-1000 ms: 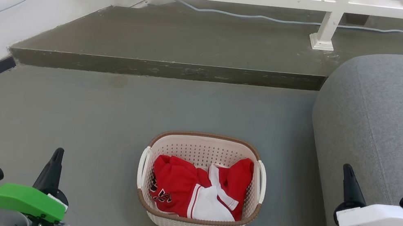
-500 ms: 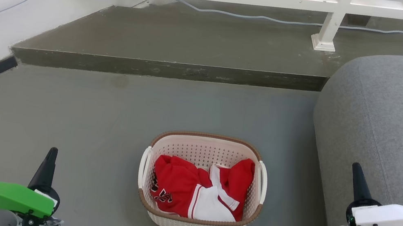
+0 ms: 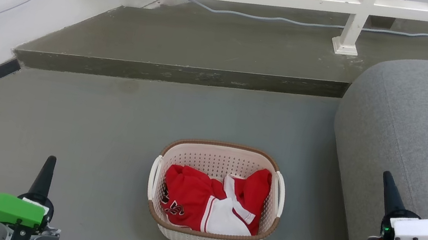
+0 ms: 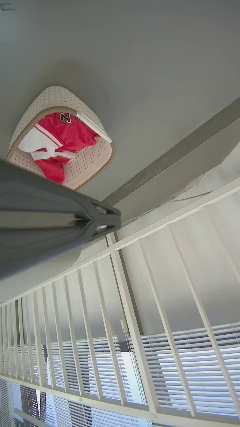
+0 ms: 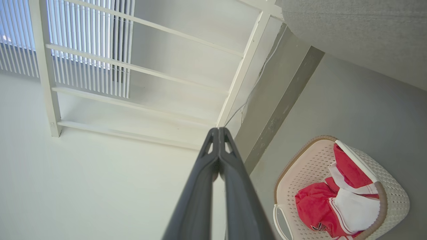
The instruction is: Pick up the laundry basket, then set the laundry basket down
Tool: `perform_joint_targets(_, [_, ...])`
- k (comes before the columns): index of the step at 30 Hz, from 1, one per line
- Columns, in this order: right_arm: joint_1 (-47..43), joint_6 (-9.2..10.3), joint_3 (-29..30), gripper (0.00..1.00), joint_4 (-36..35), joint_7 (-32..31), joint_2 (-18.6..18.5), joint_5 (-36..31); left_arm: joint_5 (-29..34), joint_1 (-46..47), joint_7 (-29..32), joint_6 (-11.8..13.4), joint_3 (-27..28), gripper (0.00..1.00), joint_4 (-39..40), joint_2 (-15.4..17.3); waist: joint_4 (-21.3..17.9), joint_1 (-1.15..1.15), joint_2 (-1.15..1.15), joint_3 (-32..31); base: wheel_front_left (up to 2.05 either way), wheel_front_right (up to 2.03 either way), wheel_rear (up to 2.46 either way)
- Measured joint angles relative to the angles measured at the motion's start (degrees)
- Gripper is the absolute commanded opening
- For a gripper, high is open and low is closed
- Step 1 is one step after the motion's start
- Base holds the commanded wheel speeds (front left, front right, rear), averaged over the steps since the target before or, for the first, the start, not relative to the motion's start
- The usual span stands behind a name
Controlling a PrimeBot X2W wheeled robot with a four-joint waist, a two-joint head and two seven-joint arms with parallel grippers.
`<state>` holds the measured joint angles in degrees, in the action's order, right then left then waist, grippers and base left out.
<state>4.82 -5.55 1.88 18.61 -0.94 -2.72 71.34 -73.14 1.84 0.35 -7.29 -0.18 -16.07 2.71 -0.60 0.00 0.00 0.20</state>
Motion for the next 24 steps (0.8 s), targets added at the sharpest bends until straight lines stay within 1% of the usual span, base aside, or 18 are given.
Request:
perform_joint_targets(4, [0.0, -0.42, 0.8, 0.0, -0.3, -0.7, 0.1, 2.7, -2.3, 0.0, 0.7, 0.0, 0.4, 0.0, 0.0, 0.0, 0.1, 0.0, 0.0, 0.0, 0.0, 0.0, 0.0])
perform_joint_targets(18, [0.0, -0.52, 3.5, 0.0, -1.3, -3.2, 0.3, 11.5, -10.9, 0.8, 3.1, 0.0, 2.2, 0.0, 0.0, -0.1, 0.4, 0.0, 0.0, 0.0, 0.0, 0.0, 0.0])
perform_joint_targets(20, [0.0, -0.98, 3.9, 0.0, -1.4, -3.6, 0.3, 13.0, -12.2, 0.9, 3.5, 0.0, 2.5, 0.0, 0.0, -0.1, 0.4, 0.0, 0.0, 0.0, 0.0, 0.0, 0.0])
perform_joint_targets(24, [0.0, -0.99, 4.8, 0.0, -1.6, -4.3, 0.4, 15.5, -14.6, 1.1, 4.2, 0.0, 3.2, 0.0, 0.0, -0.1, 0.5, 0.0, 0.0, 0.0, 0.0, 0.0, 0.0])
